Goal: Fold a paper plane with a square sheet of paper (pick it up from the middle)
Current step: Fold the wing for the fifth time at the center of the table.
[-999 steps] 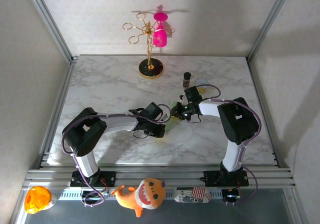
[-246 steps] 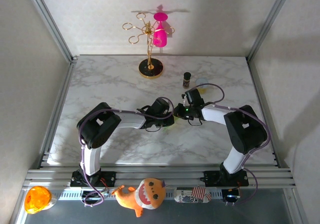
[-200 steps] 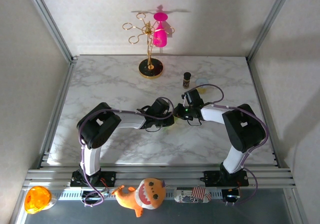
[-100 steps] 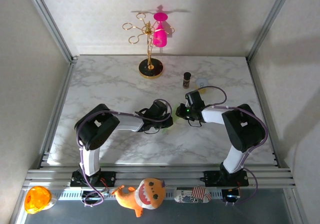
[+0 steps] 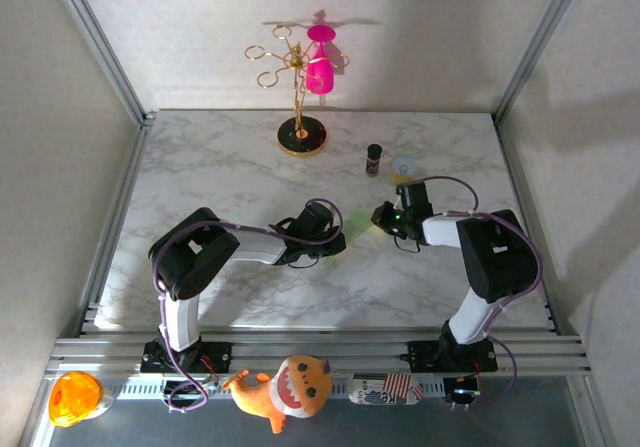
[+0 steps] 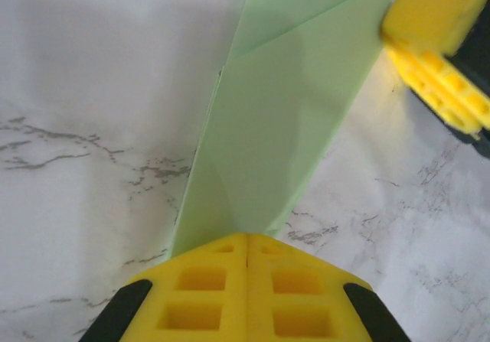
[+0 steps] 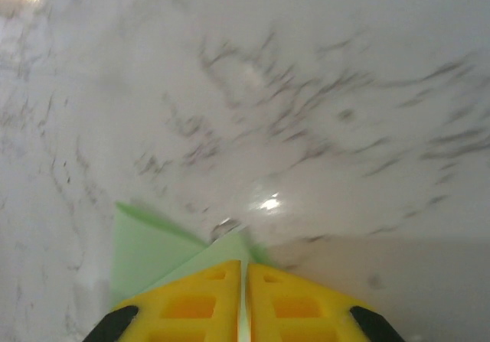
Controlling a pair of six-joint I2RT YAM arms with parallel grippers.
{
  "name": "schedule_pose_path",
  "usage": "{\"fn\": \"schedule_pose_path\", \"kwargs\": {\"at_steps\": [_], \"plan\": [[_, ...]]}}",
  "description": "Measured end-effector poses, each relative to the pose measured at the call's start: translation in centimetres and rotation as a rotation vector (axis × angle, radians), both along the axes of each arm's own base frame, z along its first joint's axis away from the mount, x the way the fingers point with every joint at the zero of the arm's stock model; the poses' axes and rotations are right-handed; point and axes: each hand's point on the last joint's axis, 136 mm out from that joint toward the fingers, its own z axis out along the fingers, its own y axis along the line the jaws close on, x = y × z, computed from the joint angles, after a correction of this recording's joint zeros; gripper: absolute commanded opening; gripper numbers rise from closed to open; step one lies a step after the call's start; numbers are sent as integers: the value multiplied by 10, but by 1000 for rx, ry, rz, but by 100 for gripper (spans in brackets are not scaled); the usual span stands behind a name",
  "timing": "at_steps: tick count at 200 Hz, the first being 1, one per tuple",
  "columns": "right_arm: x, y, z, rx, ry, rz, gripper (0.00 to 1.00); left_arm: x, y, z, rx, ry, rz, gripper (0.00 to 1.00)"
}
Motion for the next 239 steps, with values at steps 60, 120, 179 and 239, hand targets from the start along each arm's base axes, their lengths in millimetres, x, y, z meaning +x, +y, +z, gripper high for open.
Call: {"fn": "schedule_pose_path", "kwargs": {"at_steps": [60,120,179,239], "plan": [[9,-32,27,-62,-63,-80,14,0,0,0,1,1,-1,0],[-30,55,32,2,-60,142,7,0,0,0,5,4,-2,0],[-51,83,1,37,50,204,0,-1,0,0,8,7,-2,0],[-27,56,0,68,54,138,0,-2,0,-1,1,1,-2,0]]}}
